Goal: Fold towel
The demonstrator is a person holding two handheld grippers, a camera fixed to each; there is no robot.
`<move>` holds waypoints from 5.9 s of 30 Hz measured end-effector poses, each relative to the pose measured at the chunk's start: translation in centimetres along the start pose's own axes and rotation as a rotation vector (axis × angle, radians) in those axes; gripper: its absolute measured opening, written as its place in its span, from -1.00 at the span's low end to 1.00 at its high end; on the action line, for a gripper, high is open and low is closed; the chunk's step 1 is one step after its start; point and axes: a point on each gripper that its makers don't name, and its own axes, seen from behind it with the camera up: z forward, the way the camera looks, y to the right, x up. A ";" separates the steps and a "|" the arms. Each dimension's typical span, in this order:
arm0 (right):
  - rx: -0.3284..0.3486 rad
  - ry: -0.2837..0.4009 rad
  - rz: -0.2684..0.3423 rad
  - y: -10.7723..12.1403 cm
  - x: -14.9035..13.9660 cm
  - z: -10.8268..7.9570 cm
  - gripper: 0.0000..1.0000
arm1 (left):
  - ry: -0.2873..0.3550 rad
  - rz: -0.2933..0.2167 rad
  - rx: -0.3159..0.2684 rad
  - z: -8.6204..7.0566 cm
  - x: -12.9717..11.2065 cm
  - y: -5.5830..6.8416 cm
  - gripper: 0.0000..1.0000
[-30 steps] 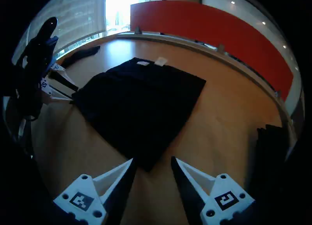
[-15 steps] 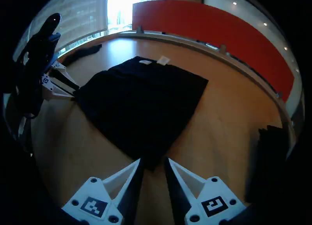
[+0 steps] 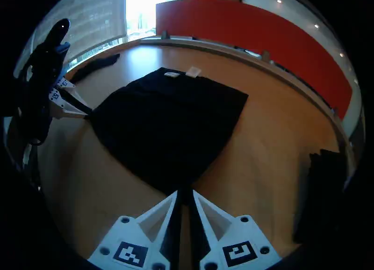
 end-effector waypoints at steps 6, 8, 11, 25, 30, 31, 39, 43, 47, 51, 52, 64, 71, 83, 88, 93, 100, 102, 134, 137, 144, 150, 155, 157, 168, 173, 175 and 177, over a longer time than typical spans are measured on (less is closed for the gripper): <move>-0.014 0.001 0.009 0.2 0.3 -0.3 -0.85 | 0.003 0.003 -0.011 0.1 0.3 0.6 -0.80; -0.011 0.004 0.013 0.2 0.4 -0.4 -0.85 | 0.006 -0.001 -0.010 0.0 0.4 0.6 -0.80; -0.004 0.010 0.020 0.1 0.6 -0.7 -0.85 | 0.011 -0.011 -0.007 -0.1 0.6 0.5 -0.80; 0.002 0.080 0.058 -0.2 3.9 -4.2 -0.85 | 0.046 -0.072 -0.007 -3.4 2.3 0.5 -0.80; 0.000 0.098 0.060 -0.1 4.9 -6.2 -0.85 | 0.059 -0.108 -0.022 -5.1 3.0 0.9 -0.80; 0.001 0.100 0.060 -0.1 5.1 -6.5 -0.85 | 0.061 -0.113 -0.023 -5.4 3.2 1.0 -0.80; 0.001 0.119 0.074 -0.3 6.4 -9.2 -0.85 | 0.071 -0.143 -0.042 -8.1 4.1 1.9 -0.80; 0.010 0.122 0.086 -0.6 6.8 -10.4 -0.85 | 0.073 -0.156 -0.051 -9.3 4.4 2.4 -0.80; 0.021 0.120 0.094 -0.9 6.9 -11.4 -0.85 | 0.072 -0.172 -0.059 -10.3 4.5 2.9 -0.80; 0.034 0.113 0.101 -1.2 6.8 -12.1 -0.85 | 0.066 -0.179 -0.068 -11.1 4.3 3.3 -0.80; 0.036 0.112 0.103 -1.3 6.8 -12.2 -0.85 | 0.065 -0.179 -0.070 -11.2 4.3 3.4 -0.80; 0.042 0.099 0.104 -1.2 6.7 -12.2 -0.85 | 0.069 -0.189 -0.067 -11.1 4.8 3.4 -0.80; 0.034 0.090 0.105 -0.4 7.2 -11.4 -0.85 | 0.079 -0.205 -0.062 -10.5 5.8 2.7 -0.80; 0.028 0.057 0.117 1.7 8.2 -8.0 -0.85 | 0.095 -0.215 -0.064 -7.4 8.4 0.7 -0.80; 0.023 0.037 0.139 2.8 8.5 -6.3 -0.85 | 0.085 -0.221 -0.067 -5.8 9.0 -0.2 -0.80; 0.023 0.021 0.170 3.6 8.6 -4.8 -0.85 | 0.069 -0.227 -0.074 -4.0 9.0 -0.9 -0.80; 0.018 -0.011 0.189 3.9 7.9 -3.2 -0.85 | 0.057 -0.234 -0.077 -2.4 9.1 -1.4 -0.80; 0.017 -0.018 0.188 3.9 7.6 -2.8 -0.85 | 0.054 -0.233 -0.078 -2.1 9.1 -1.6 -0.80; -0.074 -0.061 0.226 7.3 8.3 2.8 -0.69 | 0.015 -0.219 -0.010 4.1 10.7 -5.2 -0.48; -0.086 -0.066 0.216 7.6 8.3 3.0 -0.64 | 0.012 -0.206 -0.006 4.4 10.7 -5.4 -0.43; -0.125 -0.073 0.192 8.7 8.3 3.6 -0.20 | 0.004 -0.180 0.006 4.9 10.7 -6.0 -0.15; -0.162 -0.071 0.186 9.8 8.5 4.0 0.33 | 0.008 -0.169 0.023 5.1 11.1 -6.8 0.23; -0.178 -0.060 0.191 10.2 8.9 4.0 0.72 | 0.016 -0.168 0.038 5.0 11.5 -7.4 0.88; -0.177 -0.054 0.193 10.2 9.1 4.0 0.76 | 0.025 -0.168 0.044 4.8 11.7 -7.6 0.93; -0.181 -0.022 0.191 10.2 10.0 3.3 1.00 | 0.058 -0.189 0.063 3.3 12.1 -8.5 0.92; -0.177 -0.014 0.190 10.0 10.3 3.0 1.00 | 0.062 -0.204 0.075 2.8 11.9 -8.7 0.93; -0.174 -0.008 0.188 9.9 10.5 2.8 1.00 | 0.064 -0.211 0.081 2.4 11.7 -8.8 0.93; -0.170 0.000 0.184 9.6 10.8 2.6 1.00 | 0.065 -0.220 0.087 2.1 11.5 -8.9 0.93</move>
